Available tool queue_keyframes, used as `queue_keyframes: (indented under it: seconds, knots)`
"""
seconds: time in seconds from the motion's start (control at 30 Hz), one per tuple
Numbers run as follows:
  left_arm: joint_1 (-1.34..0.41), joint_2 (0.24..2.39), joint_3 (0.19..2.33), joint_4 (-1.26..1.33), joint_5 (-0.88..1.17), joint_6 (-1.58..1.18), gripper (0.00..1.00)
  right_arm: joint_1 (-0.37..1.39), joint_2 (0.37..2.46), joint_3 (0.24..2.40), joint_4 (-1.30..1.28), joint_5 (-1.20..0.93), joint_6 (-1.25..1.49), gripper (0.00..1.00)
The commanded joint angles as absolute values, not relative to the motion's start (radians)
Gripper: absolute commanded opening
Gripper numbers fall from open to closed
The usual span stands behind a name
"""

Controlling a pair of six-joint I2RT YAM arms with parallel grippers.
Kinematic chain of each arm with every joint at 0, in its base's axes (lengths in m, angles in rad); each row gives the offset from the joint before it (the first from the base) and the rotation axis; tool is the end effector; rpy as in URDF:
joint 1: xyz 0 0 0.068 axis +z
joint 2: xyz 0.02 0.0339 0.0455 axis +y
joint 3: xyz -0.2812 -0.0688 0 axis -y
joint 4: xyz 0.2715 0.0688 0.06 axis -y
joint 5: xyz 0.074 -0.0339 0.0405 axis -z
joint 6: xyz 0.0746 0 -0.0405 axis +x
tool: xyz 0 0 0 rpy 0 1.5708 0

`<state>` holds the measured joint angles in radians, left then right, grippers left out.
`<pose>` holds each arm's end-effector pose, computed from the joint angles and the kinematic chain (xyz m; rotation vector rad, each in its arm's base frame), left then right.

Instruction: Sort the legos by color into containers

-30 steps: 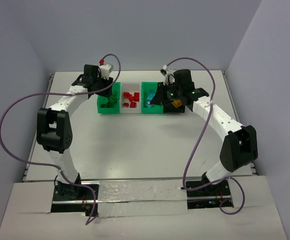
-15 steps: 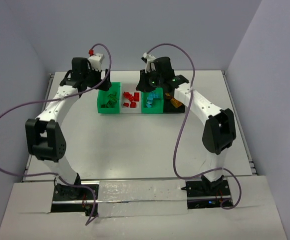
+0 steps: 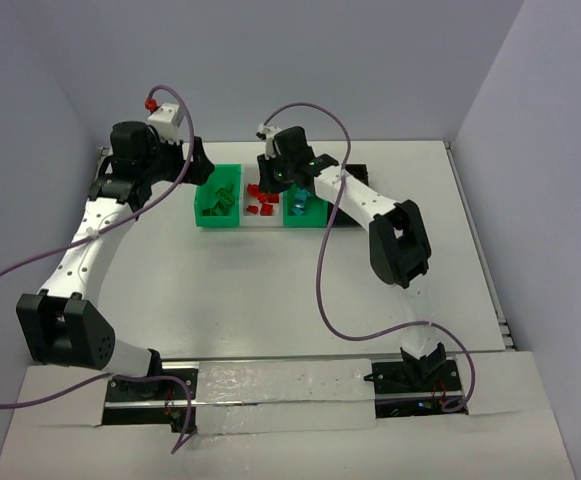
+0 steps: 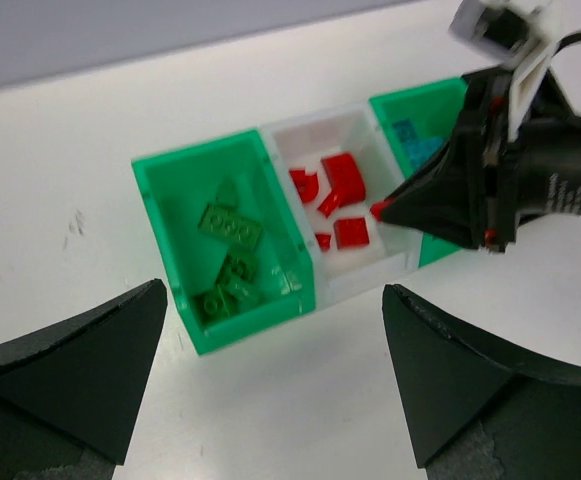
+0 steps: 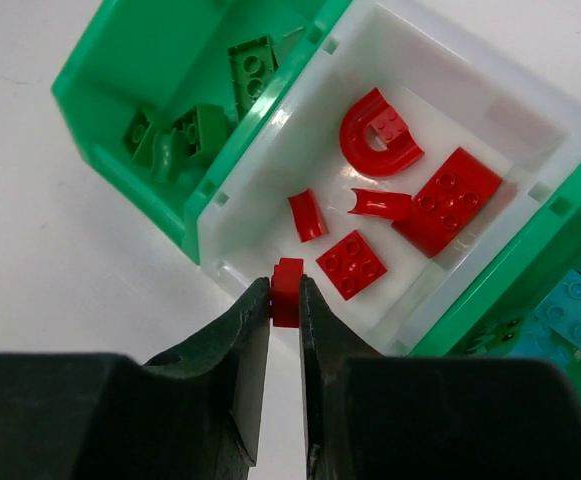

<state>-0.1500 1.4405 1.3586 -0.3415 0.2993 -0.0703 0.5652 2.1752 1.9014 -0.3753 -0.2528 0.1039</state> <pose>0.3837 -0.0802 0.3702 0.2732 1.9822 -0.4399 0.4747 0.3231 0.2408 -0.6582 2.1765 0.6423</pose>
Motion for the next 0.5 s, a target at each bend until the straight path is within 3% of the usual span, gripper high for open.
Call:
queue_keyframes:
  seconds: [0.0, 0.07, 0.3, 0.37, 0.47]
  knots:
    - [-0.120, 1.432, 1.334, -0.348, 0.325, -0.131, 0.99, 0.568, 2.203, 1.999, -0.364, -0.227, 0.097, 0.45]
    - [-0.112, 1.426, 1.320, -0.335, 0.329, -0.132, 0.99, 0.568, 2.216, 2.009, -0.373, -0.234, 0.097, 0.65]
    - [-0.091, 1.423, 1.311, -0.325, 0.303, -0.135, 0.99, 0.566, 2.140, 2.009, -0.408, -0.294, 0.118, 0.84]
    - [-0.088, 1.422, 1.313, -0.338, 0.302, -0.124, 0.99, 0.558, 2.065, 1.984, -0.421, -0.312, 0.121, 0.97]
    - [-0.087, 1.415, 1.321, -0.366, 0.301, -0.093, 0.99, 0.526, 1.931, 1.907, -0.416, -0.326, 0.123, 1.00]
